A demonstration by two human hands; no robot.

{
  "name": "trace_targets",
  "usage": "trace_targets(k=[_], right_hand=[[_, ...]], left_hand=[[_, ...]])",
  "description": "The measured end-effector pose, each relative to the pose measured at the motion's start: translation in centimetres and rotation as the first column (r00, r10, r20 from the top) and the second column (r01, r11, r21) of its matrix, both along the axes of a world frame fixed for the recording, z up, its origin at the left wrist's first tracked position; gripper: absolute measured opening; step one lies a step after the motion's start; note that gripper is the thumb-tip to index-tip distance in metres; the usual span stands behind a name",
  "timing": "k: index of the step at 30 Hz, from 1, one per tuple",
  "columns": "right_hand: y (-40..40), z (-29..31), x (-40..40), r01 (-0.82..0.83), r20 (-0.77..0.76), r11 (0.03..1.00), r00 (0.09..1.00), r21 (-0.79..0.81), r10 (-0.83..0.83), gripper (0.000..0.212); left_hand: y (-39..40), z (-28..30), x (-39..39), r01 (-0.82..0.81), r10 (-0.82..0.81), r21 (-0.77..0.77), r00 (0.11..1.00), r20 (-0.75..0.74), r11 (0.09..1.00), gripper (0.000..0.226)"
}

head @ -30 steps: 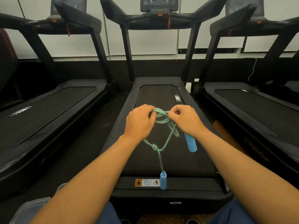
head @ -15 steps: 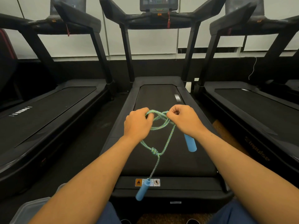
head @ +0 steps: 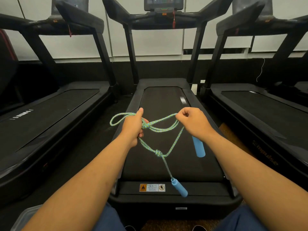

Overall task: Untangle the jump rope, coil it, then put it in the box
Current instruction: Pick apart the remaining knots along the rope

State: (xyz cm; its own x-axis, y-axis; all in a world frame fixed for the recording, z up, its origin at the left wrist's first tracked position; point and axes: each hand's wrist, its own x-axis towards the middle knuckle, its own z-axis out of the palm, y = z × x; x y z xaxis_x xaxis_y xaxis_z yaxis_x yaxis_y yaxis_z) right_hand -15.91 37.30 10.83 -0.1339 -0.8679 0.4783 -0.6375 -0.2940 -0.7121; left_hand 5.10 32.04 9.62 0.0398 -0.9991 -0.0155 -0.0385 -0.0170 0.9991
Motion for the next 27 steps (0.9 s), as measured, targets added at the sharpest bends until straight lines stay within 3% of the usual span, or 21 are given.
trace_targets(k=[5,8,11,14,16,19,23,27], right_hand=[[-0.2,0.1,-0.2,0.047,0.089,0.998,0.995,0.043,-0.050,0.026],[-0.5,0.1,-0.3,-0.004,0.227,0.995,0.974,0.100,-0.019,0.018],[-0.6,0.2,-0.7,0.007,0.294,0.995,0.955,0.098,-0.036,0.016],[-1.1,-0.2,-1.6,0.073,0.308,0.994,0.947,0.081,-0.095,0.016],[-1.5,-0.6,-2.2,0.099,0.291,0.991,0.949,0.084,-0.120,0.015],[-1.6,-1.1,-2.4,0.087,0.236,0.991,0.966,0.101,-0.109,0.014],[-1.6,-1.4,-2.0,0.037,0.161,0.996,0.986,0.079,-0.050,0.011],[-0.8,-0.7,-0.5,0.079,0.028,0.996,0.997,-0.045,-0.078,0.022]], left_hand=[[0.8,0.1,-0.3,0.193,-0.202,0.085,0.972,0.118,0.977,0.068],[1.2,0.2,-0.3,0.241,-0.260,0.114,0.946,0.196,0.964,0.072],[1.2,0.4,0.1,0.305,-0.315,0.080,0.926,0.209,0.949,0.056],[1.1,0.6,0.7,0.386,-0.379,-0.031,0.916,0.130,0.922,0.026],[1.0,0.9,0.8,0.399,-0.400,-0.114,0.916,0.008,0.910,0.011],[1.0,1.1,0.9,0.385,-0.415,-0.196,0.899,-0.139,0.902,0.016],[0.9,0.9,0.3,0.327,-0.380,-0.271,0.909,-0.172,0.905,0.012],[1.0,0.6,-0.6,0.280,-0.346,-0.313,0.921,-0.180,0.908,0.014]])
